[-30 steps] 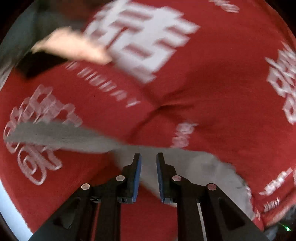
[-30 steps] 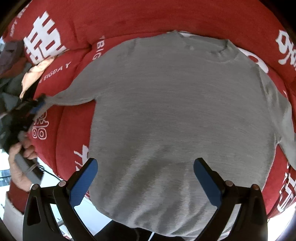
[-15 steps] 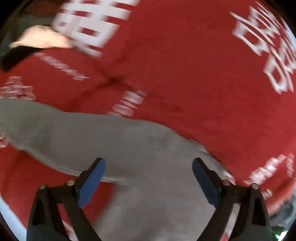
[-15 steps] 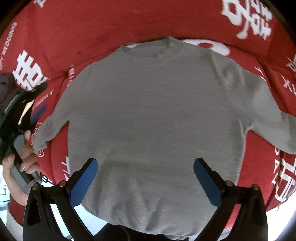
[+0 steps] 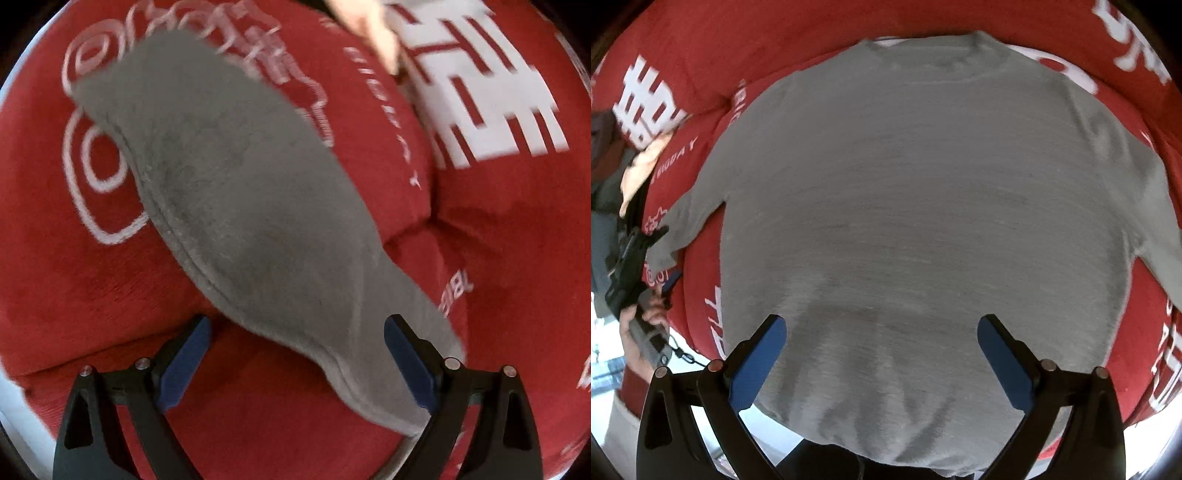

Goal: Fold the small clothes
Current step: 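Grasp the sweater sleeve cuff with the left gripper and lift it, then carry the held sleeve across the sweater body with the left gripper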

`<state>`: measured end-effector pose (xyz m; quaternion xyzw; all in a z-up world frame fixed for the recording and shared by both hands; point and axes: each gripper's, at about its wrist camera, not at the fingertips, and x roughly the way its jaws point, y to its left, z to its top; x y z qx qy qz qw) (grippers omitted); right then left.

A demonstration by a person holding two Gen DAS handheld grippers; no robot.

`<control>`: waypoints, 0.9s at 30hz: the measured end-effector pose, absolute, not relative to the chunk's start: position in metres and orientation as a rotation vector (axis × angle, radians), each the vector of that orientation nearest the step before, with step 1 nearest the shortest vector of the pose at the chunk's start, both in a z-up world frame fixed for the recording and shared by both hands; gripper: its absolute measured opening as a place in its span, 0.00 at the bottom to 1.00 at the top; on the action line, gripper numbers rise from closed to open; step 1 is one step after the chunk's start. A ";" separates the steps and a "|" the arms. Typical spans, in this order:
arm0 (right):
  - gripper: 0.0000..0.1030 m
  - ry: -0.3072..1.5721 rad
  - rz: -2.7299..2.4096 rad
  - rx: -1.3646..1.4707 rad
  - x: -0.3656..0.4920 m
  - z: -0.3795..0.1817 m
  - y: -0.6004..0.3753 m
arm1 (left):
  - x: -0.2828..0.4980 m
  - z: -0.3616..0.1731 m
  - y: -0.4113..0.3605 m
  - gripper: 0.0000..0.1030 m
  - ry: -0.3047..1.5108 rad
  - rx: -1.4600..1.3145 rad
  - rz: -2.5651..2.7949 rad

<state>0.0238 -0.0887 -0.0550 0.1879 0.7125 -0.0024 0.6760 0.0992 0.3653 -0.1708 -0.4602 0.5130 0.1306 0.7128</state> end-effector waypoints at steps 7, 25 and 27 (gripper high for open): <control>1.00 1.621 0.047 0.379 0.038 -0.062 -0.053 | 0.099 -0.172 0.362 0.75 1.147 -1.048 0.344; 1.00 1.633 0.070 0.385 0.038 -0.066 -0.036 | 0.136 -0.052 0.290 0.07 0.853 -0.441 0.166; 1.00 1.623 0.064 0.395 0.038 -0.064 -0.041 | 0.140 -0.028 0.265 0.07 0.797 -0.365 0.090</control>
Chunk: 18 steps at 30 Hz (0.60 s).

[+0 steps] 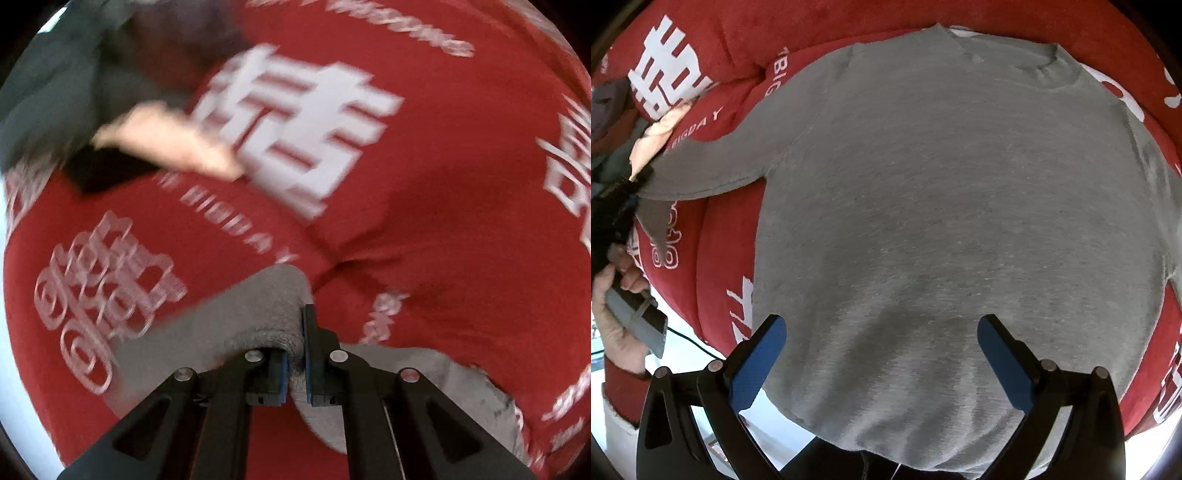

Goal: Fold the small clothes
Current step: 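Carry the held sleeve across the sweater body with the left gripper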

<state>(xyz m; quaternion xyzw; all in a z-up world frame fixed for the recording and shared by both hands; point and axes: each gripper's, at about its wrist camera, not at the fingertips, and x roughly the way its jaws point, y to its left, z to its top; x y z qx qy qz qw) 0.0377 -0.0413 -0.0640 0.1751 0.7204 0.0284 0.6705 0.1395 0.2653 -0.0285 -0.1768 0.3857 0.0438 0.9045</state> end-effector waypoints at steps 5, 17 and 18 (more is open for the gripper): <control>1.00 1.591 0.031 0.431 0.035 -0.058 -0.063 | 0.141 0.004 0.191 0.07 0.730 -0.197 -0.125; 1.00 1.528 -0.146 0.564 0.008 -0.056 -0.154 | 0.108 -0.049 -0.010 0.07 0.891 0.133 -0.535; 1.00 1.529 -0.158 0.572 0.005 -0.058 -0.160 | 0.102 -0.058 -0.020 0.07 0.913 0.163 -0.544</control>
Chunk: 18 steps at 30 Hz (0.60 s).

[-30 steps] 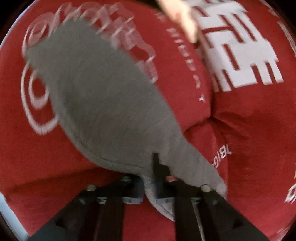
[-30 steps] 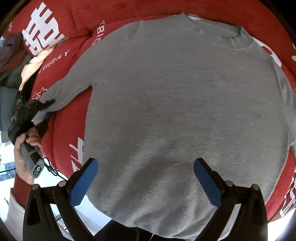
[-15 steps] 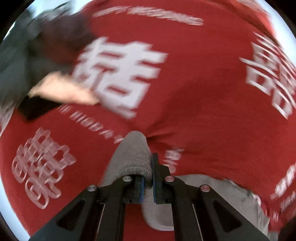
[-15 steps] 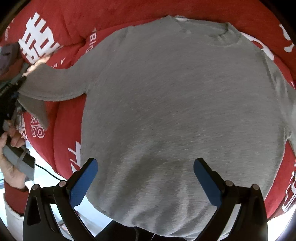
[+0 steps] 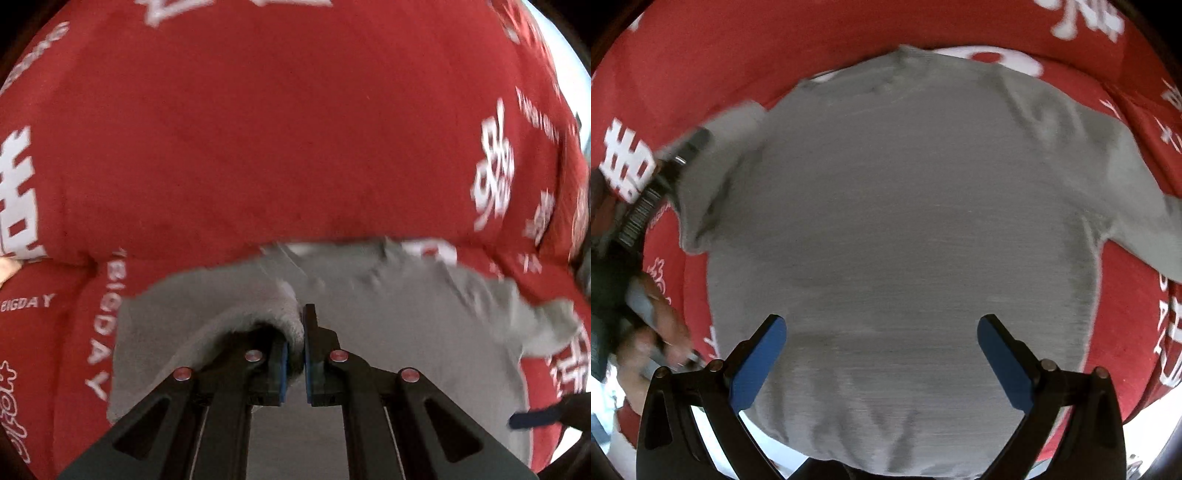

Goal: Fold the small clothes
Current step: 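Carry the held sleeve across the sweater body with the left gripper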

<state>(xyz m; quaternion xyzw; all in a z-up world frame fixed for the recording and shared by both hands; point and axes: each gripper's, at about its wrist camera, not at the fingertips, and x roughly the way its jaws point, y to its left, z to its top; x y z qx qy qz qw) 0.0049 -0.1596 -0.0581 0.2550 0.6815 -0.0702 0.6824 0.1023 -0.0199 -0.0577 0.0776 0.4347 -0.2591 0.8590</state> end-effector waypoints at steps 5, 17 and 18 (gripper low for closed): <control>1.00 1.532 -0.192 0.592 -0.004 -0.064 -0.185 | 0.086 -0.067 -0.020 0.98 0.921 0.221 -0.483; 1.00 1.360 0.024 0.117 0.072 -0.013 -0.122 | 0.093 -0.039 0.112 0.98 1.054 0.104 -0.257; 1.00 1.342 0.067 0.046 0.079 -0.012 -0.106 | 0.099 -0.045 0.126 0.98 1.087 0.084 -0.226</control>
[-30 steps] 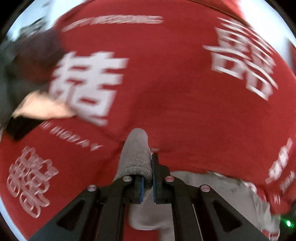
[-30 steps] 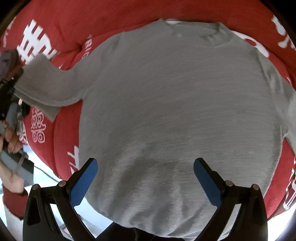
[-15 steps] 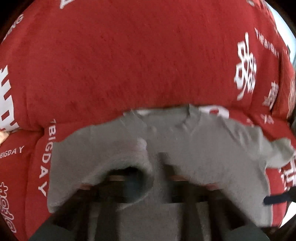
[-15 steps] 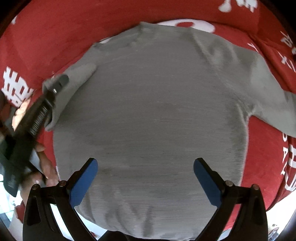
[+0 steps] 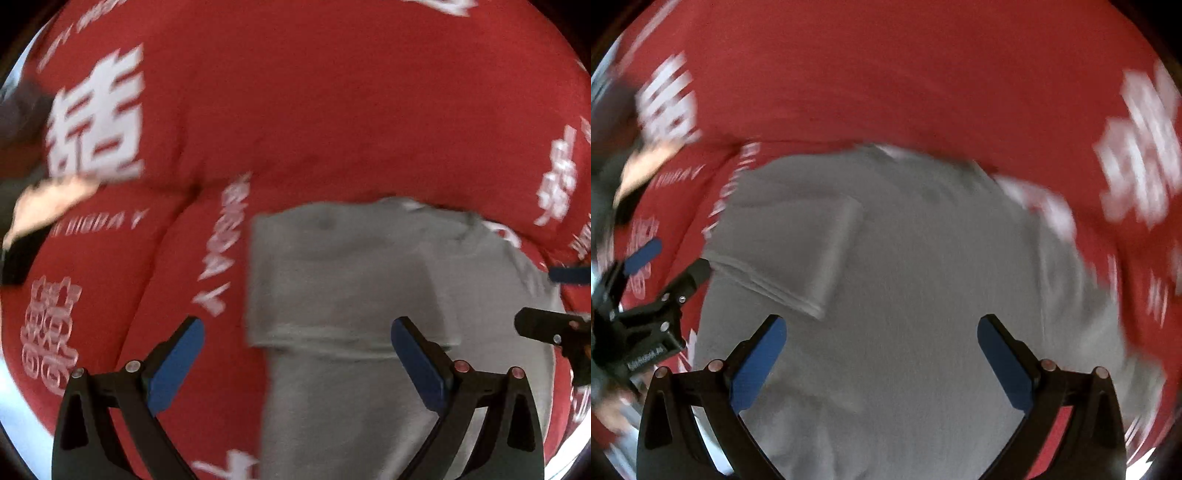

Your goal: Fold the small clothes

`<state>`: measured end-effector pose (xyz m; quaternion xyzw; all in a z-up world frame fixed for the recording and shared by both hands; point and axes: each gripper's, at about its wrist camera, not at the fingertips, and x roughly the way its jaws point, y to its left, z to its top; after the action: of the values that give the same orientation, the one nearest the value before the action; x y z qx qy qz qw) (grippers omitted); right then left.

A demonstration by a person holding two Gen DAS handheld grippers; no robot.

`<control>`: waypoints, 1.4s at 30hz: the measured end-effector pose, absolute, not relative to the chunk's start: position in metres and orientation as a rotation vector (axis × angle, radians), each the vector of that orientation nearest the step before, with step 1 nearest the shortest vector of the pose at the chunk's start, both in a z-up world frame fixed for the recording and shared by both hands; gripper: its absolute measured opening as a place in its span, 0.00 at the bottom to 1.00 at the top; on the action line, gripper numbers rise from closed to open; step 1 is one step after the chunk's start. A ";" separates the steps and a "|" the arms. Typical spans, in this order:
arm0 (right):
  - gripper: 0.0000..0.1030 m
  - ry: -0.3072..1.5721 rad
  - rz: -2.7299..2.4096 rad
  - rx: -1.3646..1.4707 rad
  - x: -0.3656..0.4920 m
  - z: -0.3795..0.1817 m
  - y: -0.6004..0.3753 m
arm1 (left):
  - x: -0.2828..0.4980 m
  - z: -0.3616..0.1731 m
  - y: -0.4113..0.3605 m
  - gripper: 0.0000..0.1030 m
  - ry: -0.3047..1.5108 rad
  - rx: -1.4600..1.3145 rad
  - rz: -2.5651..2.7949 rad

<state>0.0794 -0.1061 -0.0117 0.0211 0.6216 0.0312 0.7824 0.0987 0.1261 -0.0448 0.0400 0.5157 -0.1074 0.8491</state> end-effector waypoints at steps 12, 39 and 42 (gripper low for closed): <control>0.93 1.309 0.338 -0.241 0.144 -0.076 0.032 | 0.134 -0.087 0.223 0.98 1.268 -0.210 -0.010; 0.51 1.319 0.465 -0.050 0.136 -0.071 0.025 | 0.134 -0.085 0.209 0.98 1.282 -0.122 -0.069; 0.51 1.335 0.452 -0.171 0.137 -0.088 0.045 | 0.131 -0.087 0.214 0.98 1.290 -0.136 -0.065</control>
<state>0.1368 0.0451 -0.0883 -0.0785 0.6127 0.2077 0.7585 0.1309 0.2139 -0.0872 -0.0633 0.6006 -0.0301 0.7964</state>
